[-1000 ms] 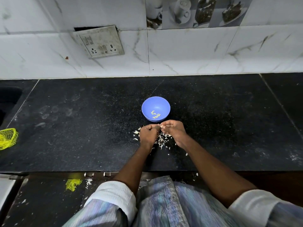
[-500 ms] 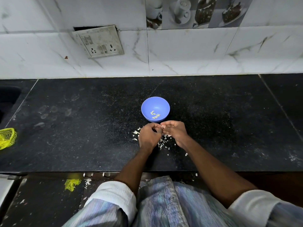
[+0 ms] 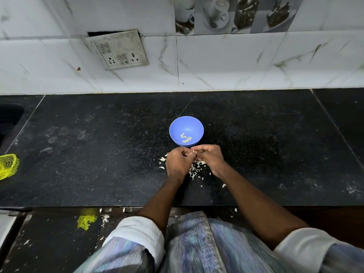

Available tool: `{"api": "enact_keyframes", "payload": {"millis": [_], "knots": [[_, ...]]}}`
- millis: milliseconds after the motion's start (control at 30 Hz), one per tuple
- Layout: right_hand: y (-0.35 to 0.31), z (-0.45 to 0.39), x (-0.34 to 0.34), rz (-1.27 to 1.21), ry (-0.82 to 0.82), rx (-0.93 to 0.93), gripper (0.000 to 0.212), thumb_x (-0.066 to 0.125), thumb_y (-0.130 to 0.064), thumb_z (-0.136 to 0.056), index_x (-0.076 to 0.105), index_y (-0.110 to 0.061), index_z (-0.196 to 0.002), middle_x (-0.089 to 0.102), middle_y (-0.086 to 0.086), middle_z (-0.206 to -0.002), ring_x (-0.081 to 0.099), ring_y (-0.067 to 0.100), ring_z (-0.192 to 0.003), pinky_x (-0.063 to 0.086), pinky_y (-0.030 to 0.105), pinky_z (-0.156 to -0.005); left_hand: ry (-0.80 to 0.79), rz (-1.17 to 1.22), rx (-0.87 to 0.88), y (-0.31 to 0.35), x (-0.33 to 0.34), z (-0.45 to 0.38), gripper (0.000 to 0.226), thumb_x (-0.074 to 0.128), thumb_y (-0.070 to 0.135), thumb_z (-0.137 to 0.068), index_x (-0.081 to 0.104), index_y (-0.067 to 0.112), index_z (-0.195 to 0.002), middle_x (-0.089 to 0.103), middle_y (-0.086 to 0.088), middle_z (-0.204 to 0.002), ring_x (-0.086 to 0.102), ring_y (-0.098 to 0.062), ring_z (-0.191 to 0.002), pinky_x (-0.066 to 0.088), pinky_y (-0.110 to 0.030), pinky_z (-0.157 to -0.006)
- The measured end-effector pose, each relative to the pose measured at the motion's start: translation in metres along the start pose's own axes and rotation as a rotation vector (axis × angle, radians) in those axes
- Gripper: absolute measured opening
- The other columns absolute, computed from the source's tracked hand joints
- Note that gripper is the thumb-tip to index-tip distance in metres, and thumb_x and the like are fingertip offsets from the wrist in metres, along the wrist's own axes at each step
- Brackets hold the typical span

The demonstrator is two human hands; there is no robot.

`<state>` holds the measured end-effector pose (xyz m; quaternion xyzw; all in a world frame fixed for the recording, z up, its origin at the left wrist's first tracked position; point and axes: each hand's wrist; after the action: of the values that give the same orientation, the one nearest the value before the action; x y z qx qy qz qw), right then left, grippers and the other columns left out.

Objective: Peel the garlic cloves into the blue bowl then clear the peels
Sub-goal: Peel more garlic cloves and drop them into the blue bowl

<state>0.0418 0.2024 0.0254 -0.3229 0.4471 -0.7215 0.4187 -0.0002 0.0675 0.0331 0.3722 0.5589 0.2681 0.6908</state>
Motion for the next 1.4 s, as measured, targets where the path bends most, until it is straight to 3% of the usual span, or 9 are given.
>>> {"api": "enact_keyframes", "payload": {"millis": [200, 400, 600, 700, 900, 1133, 1400], "knots": [[-0.004, 0.002, -0.001, -0.117, -0.044, 0.000, 0.022, 0.069, 0.009, -0.089, 0.072, 0.009, -0.111, 0.076, 0.021, -0.101, 0.076, 0.023, -0.091, 0.062, 0.030, -0.083, -0.047, 0.071, 0.046, -0.010, 0.003, -0.003, 0.007, 0.070, 0.031, -0.086, 0.072, 0.027, -0.081, 0.071, 0.013, -0.072, 0.067, -0.006, -0.069, 0.059, -0.036, -0.068], [-0.004, 0.000, -0.002, -0.087, -0.037, -0.002, 0.021, 0.068, 0.006, -0.092, 0.072, 0.008, -0.113, 0.077, 0.018, -0.100, 0.076, 0.017, -0.088, 0.060, 0.025, -0.077, -0.076, 0.156, 0.014, -0.011, 0.005, -0.005, 0.009, 0.071, 0.028, -0.091, 0.072, 0.029, -0.082, 0.074, 0.011, -0.075, 0.070, -0.010, -0.074, 0.060, -0.039, -0.073], [-0.002, -0.001, -0.003, -0.080, -0.031, -0.003, 0.021, 0.069, 0.008, -0.091, 0.073, 0.005, -0.111, 0.077, 0.016, -0.097, 0.075, 0.019, -0.087, 0.061, 0.027, -0.082, -0.075, 0.177, 0.012, -0.014, 0.005, -0.006, 0.017, 0.063, 0.031, -0.095, 0.077, 0.023, -0.089, 0.072, 0.012, -0.073, 0.063, 0.000, -0.065, 0.051, -0.029, -0.066], [-0.001, 0.001, -0.004, -0.070, -0.023, -0.011, 0.021, 0.071, 0.008, -0.090, 0.075, 0.003, -0.109, 0.078, 0.018, -0.100, 0.076, 0.022, -0.093, 0.061, 0.028, -0.082, -0.079, 0.172, 0.035, -0.012, 0.003, -0.005, 0.011, 0.070, 0.027, -0.094, 0.079, 0.026, -0.087, 0.075, 0.015, -0.075, 0.068, 0.001, -0.068, 0.054, -0.025, -0.066], [-0.002, 0.004, -0.006, -0.071, -0.022, -0.032, 0.021, 0.074, 0.005, -0.088, 0.075, 0.004, -0.109, 0.078, 0.019, -0.100, 0.076, 0.022, -0.092, 0.060, 0.027, -0.080, -0.037, 0.142, 0.079, -0.012, 0.002, -0.003, 0.009, 0.075, 0.028, -0.090, 0.082, 0.024, -0.086, 0.076, 0.015, -0.073, 0.071, 0.000, -0.069, 0.060, -0.030, -0.069], [0.000, 0.006, -0.003, -0.045, -0.029, -0.035, 0.017, 0.071, 0.005, -0.091, 0.076, 0.003, -0.106, 0.078, 0.017, -0.099, 0.076, 0.027, -0.096, 0.062, 0.034, -0.084, 0.005, 0.032, 0.062, -0.007, 0.003, 0.001, 0.010, 0.075, 0.032, -0.084, 0.073, 0.027, -0.075, 0.070, 0.014, -0.065, 0.066, -0.002, -0.064, 0.054, -0.027, -0.060], [0.000, 0.006, -0.003, -0.089, -0.060, -0.019, 0.019, 0.065, 0.011, -0.092, 0.073, 0.002, -0.107, 0.076, 0.020, -0.103, 0.076, 0.024, -0.095, 0.061, 0.032, -0.089, -0.043, 0.104, 0.034, -0.012, 0.009, -0.001, 0.007, 0.069, 0.028, -0.089, 0.074, 0.025, -0.086, 0.073, 0.014, -0.074, 0.068, -0.003, -0.070, 0.056, -0.028, -0.066]]}}
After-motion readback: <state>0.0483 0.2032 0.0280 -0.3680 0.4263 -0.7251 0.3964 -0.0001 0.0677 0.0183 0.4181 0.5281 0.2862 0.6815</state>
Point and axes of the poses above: each hand's wrist, its own z-axis away from the middle knuckle, its own x-axis out of the palm, y = z × x
